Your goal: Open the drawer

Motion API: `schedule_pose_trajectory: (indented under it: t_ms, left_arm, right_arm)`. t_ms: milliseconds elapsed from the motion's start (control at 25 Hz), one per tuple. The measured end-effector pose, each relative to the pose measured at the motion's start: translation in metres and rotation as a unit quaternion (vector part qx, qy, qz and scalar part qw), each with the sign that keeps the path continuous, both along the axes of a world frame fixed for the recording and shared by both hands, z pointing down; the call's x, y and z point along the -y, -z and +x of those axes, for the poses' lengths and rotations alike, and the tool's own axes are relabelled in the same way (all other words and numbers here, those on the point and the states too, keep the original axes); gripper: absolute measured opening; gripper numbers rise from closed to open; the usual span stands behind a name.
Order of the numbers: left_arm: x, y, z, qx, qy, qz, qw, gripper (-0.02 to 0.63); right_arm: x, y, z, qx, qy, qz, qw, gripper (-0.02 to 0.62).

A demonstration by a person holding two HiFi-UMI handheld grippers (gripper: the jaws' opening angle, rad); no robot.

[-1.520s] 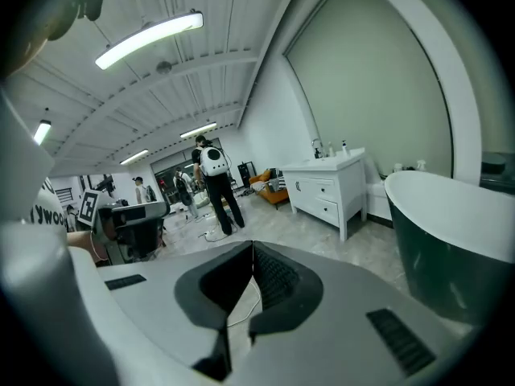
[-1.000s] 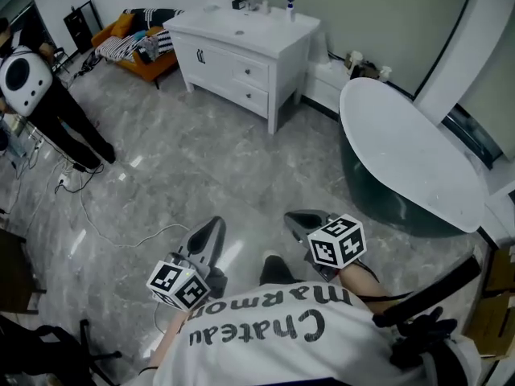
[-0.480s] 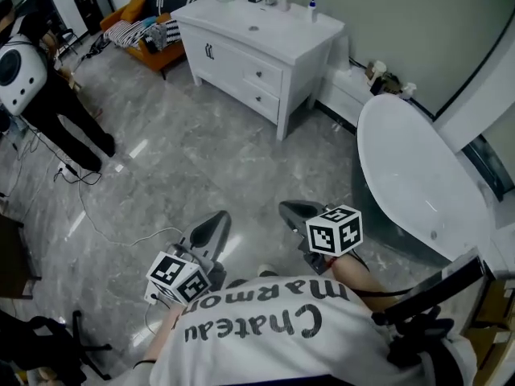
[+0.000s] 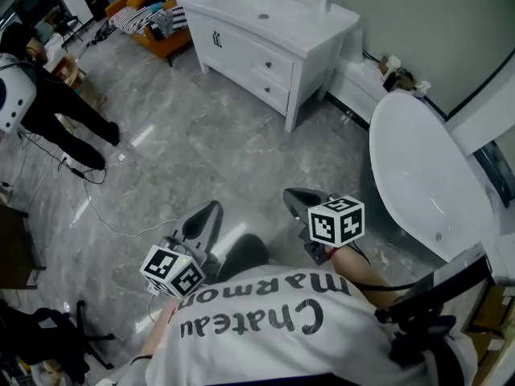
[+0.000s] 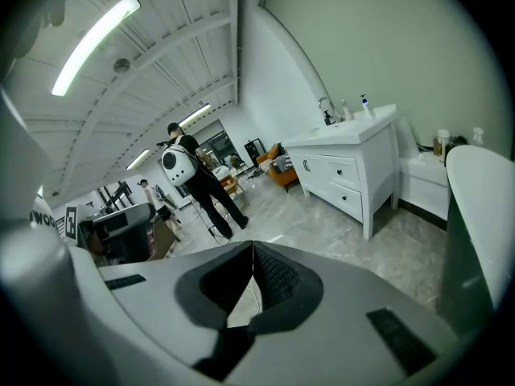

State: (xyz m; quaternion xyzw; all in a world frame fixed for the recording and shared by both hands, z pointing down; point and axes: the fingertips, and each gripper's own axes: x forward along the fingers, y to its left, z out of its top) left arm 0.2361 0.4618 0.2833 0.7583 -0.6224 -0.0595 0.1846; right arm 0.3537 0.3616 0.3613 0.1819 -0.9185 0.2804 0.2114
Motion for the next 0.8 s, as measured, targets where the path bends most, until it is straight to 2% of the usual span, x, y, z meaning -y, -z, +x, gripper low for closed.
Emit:
schedule_pose_trajectory:
  t_ms: [160,360,600,800]
  left_arm:
    - [0.019,-0.006,-0.015,-0.012,0.001,0.0,0.9999,0.008]
    - [0.059,-0.011,-0.031,-0.014,-0.031,0.003,0.9994,0.008]
    - [0.121,-0.002,-0.081,-0.025,-0.064,0.003,0.9976,0.008]
    - [0.166,0.017,-0.123,-0.014,-0.12,0.015,0.9926,0.008]
  right_arm:
    - [0.02,-0.005,-0.004,-0.011,-0.012,0.012,1.0,0.011]
    - [0.051,-0.01,-0.015,-0.012,-0.039,-0.004,0.999,0.011]
    - [0.094,0.0,-0.066,-0.019,-0.054,0.004,0.998,0.011]
    - [0.129,0.012,-0.111,-0.007,-0.09,-0.012,0.996,0.011]
